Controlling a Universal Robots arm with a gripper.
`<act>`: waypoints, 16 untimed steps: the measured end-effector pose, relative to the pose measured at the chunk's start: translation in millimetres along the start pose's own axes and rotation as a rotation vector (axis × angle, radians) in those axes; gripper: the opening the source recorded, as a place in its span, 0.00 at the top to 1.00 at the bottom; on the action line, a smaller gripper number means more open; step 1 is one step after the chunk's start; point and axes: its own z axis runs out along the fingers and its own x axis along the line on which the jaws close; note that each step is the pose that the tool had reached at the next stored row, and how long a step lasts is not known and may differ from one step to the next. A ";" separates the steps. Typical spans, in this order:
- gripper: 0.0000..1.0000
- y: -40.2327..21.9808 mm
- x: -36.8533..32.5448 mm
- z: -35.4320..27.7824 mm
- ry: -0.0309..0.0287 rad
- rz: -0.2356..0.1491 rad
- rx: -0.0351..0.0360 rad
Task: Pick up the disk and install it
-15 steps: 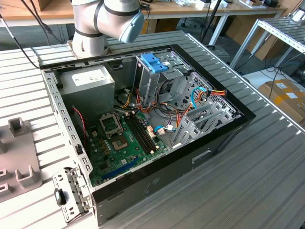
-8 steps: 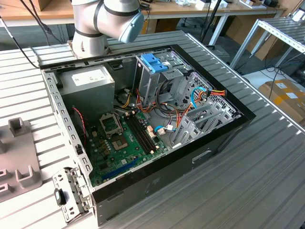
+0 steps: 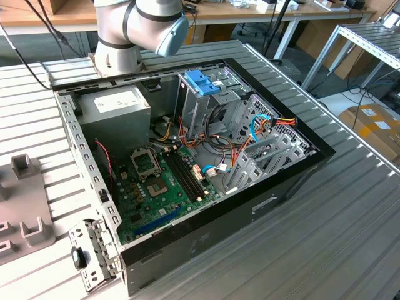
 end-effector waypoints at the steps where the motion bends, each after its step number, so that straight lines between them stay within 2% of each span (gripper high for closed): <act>1: 0.89 0.0 0.5 0.0 -0.0001 0.000 -0.0001; 16: 0.89 -0.5 7.1 -0.2 0.0000 0.000 0.0000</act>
